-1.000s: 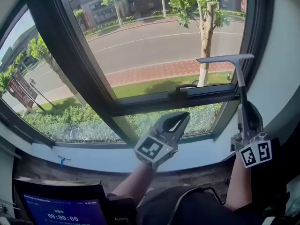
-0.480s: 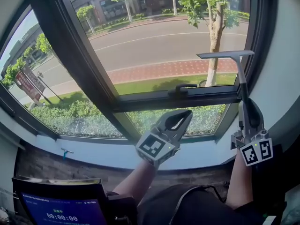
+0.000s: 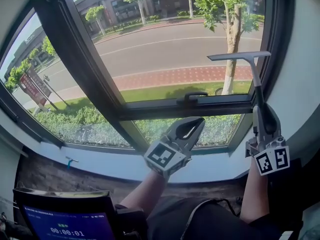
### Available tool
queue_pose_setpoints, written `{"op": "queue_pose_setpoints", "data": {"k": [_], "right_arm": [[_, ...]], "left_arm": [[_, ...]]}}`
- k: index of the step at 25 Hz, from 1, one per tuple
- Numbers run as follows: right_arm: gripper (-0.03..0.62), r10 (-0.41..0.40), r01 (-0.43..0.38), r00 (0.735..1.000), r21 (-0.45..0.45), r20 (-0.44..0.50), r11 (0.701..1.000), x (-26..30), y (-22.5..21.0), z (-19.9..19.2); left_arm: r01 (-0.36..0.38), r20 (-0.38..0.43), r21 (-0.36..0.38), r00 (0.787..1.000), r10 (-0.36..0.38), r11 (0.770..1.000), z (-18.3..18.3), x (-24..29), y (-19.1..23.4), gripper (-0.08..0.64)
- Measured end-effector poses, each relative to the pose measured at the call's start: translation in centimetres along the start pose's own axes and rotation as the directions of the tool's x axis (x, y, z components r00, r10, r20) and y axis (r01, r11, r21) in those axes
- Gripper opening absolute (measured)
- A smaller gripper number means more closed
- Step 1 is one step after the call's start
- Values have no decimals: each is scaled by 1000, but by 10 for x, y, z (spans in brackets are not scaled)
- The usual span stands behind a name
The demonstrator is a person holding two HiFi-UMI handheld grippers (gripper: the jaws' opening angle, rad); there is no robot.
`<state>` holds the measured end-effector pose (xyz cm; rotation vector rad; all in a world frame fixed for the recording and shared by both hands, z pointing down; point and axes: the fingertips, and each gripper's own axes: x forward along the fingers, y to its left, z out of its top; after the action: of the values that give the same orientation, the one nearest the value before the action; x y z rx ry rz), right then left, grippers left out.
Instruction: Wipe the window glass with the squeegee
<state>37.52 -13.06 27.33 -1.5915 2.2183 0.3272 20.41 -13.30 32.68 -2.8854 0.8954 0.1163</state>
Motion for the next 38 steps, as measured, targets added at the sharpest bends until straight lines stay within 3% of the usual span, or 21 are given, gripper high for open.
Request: {"op": "queue_pose_setpoints", "data": {"k": [11,17,24,27,32,38], "right_arm": [[100,-51,53,998,-47,43,997,23,-22,11],[100,-91,97,993,-84,74,992,87,-15,5],[100,-137,156,981,-139,136,978,85,-38,38],[100,-150,177,973,-155,173,972,98,-49,37],[100,-144,192,956,-173,257,966,126,-64,60],[100,-80,154,945,-217,317,964,160,-79,100]], "left_arm": [[48,-14,16,999,-48,999,4,22,7,3],[100,-1,21,995,-100,995,10,31,70,3],[161,27,36,986,-162,986,18,43,52,3],[178,49,38,983,-179,983,11,50,65,3],[190,67,45,979,-193,981,2,59,82,3],[153,77,45,985,-156,987,-1,69,83,3]]}}
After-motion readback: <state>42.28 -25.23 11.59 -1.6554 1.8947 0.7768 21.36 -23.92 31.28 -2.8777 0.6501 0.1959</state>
